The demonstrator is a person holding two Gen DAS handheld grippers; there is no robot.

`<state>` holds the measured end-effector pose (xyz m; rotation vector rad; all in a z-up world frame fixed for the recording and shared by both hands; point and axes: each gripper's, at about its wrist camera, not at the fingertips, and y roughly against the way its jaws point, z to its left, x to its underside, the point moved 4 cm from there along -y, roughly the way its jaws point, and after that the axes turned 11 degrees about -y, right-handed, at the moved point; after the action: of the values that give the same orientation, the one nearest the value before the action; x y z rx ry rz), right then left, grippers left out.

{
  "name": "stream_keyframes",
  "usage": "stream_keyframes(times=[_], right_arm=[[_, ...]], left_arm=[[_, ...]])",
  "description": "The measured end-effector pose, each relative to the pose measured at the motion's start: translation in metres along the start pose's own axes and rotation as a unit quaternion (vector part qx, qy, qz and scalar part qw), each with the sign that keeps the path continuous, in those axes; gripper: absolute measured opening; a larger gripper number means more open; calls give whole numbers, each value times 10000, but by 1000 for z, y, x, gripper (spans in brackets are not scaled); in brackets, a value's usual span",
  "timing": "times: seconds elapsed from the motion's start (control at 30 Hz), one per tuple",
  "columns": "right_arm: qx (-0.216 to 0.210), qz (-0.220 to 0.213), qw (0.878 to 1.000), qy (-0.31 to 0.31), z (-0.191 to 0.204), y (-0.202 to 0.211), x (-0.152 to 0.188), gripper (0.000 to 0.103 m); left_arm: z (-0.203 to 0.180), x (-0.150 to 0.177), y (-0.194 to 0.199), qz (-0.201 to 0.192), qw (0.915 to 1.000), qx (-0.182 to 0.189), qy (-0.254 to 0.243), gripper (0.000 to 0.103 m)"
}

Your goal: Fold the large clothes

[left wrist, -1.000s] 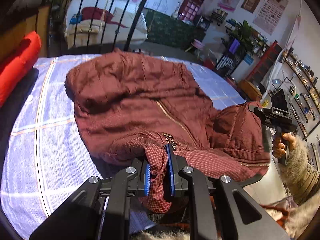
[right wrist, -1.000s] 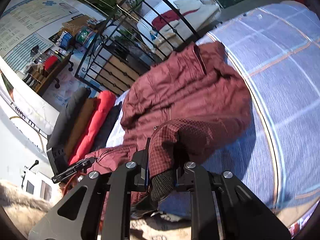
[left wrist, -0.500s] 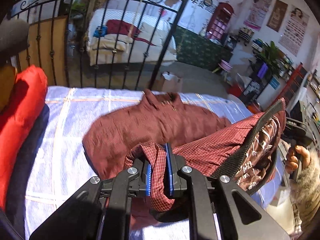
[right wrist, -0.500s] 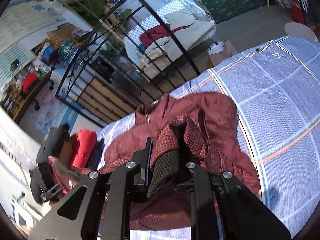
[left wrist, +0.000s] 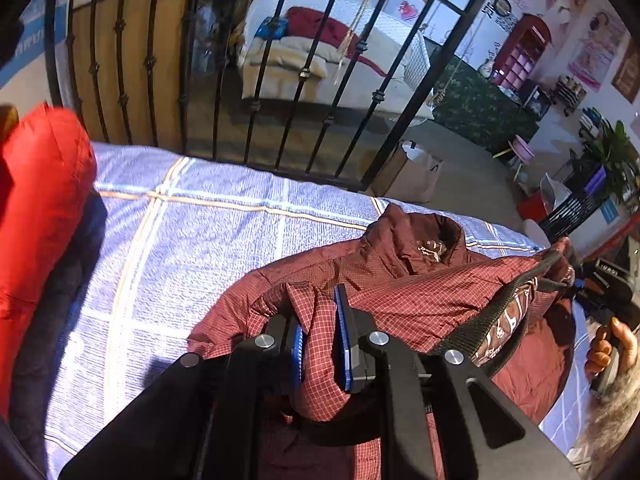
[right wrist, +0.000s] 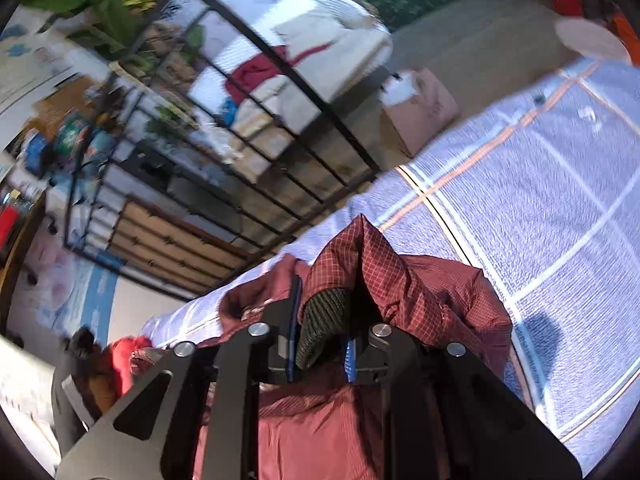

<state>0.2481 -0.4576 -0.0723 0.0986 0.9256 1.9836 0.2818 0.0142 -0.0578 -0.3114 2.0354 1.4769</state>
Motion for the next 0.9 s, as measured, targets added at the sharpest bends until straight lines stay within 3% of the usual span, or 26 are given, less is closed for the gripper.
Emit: stream_keyframes(times=[0.1, 0.17, 0.27, 0.3, 0.33, 0.37, 0.4, 0.43, 0.5, 0.57, 0.63, 0.7, 0.77, 0.83, 0.9], right_arm=[[-39, 4, 9987, -500, -15, -14, 1, 42], [-147, 18, 9980, -611, -20, -15, 1, 48], [-561, 64, 9956, -743, -18, -1, -4, 74], [-689, -4, 9945, -795, -18, 7, -7, 80], [-791, -112, 9930, -870, -18, 17, -10, 84], [-869, -183, 9916, -937, -18, 26, -13, 87], [-890, -189, 9914, -941, -17, 33, -14, 88], [-845, -174, 9924, -878, -16, 37, -14, 88], [-592, -213, 9972, -402, -6, 46, -4, 88], [-118, -182, 9994, 281, 5, 46, 15, 88], [327, -114, 9931, 1124, 17, 40, 49, 87], [720, -38, 9773, 1993, 30, 30, 91, 88], [1111, -37, 9560, 2715, 38, 19, 126, 87], [1373, 38, 9316, 3366, 44, 4, 161, 89], [1637, 244, 9127, 3737, 43, -15, 182, 97]], left_arm=[[16, -2, -6, 58, 9971, 532, 533, 19], [30, -4, -1, 99, 9880, 1085, 1096, 23], [55, -2, 16, -27, 9569, 2039, 2070, 35], [65, -1, 25, -166, 9470, 2194, 2339, 48], [72, 0, 35, -324, 9471, 2039, 2457, 62], [82, 0, 52, -631, 9525, 1641, 2485, 85], [85, 1, 65, -865, 9558, 1461, 2398, 87], [84, 1, 73, -906, 9602, 1416, 2232, 87], [66, 6, 81, -626, 9766, 1175, 1687, 87], [38, 15, 86, -481, 9923, 637, 947, 87], [-1, 27, 85, -441, 9989, 138, 32, 89], [-51, 44, 76, -378, 9933, -318, -1043, 92], [-94, 63, 61, -290, 9779, -564, -1990, 97], [-125, 75, 44, -212, 9604, -877, -2637, 97], [-135, 75, 28, -126, 9526, -1100, -2832, 97]])
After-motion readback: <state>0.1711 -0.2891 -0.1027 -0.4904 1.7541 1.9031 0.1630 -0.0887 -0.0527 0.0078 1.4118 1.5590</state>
